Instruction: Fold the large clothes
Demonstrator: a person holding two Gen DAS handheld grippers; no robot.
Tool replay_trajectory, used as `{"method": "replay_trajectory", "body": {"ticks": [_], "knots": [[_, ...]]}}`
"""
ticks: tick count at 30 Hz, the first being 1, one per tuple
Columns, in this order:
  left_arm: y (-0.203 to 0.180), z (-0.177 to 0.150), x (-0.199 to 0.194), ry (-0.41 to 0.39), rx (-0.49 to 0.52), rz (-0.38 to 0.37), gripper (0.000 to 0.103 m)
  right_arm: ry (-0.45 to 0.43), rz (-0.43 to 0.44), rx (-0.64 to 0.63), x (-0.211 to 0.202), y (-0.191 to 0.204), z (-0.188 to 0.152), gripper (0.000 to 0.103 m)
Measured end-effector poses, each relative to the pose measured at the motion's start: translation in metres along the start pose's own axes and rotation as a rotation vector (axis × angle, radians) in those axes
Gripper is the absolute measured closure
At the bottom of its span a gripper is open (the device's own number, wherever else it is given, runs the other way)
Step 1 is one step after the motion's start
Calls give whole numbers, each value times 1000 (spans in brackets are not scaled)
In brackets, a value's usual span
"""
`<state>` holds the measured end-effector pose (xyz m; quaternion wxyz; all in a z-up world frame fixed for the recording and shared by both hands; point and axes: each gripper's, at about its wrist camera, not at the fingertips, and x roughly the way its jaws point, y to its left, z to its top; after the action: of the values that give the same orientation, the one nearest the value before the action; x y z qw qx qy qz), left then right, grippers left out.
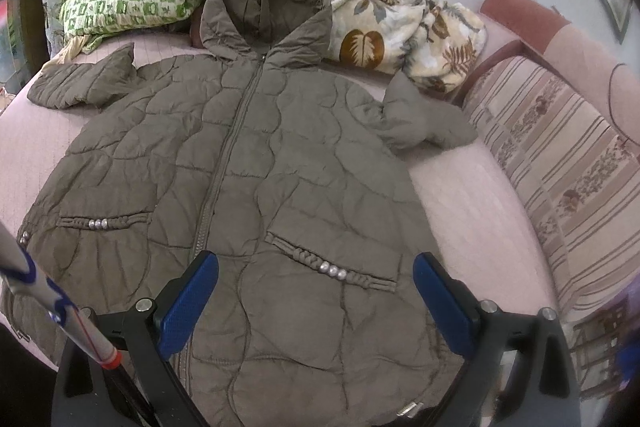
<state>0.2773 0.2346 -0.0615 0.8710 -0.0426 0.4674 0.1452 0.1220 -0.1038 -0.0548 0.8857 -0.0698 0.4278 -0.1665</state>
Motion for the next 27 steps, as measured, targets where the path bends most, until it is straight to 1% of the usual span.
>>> {"method": "replay_trajectory", "body": {"ticks": [4,6,8,12,15,18,20,25,27], "knots": [[23,31,35,5,-88,10,22,22,8,5,12,2,0,3],[33,45,52,9,-122,7,26,31,5,5,18,2,0,3],[41,59,72,31,-160,10,30,41,5,7,24,2,0,3],[55,78,105,70,-217,17,38,66,-2,0,35,4,1,3],[62,91,127,88,-261,12,38,80,-7,-6,42,6,0,3],[66,104,145,106,-298,-18,38,98,-17,-10,50,7,0,3],[70,114,160,121,-332,-55,38,106,-25,-4,55,8,0,3],[80,131,191,151,-422,-122,38,100,-40,18,62,8,2,3],[83,137,202,156,-443,-121,38,101,-39,22,66,10,3,3]]}}
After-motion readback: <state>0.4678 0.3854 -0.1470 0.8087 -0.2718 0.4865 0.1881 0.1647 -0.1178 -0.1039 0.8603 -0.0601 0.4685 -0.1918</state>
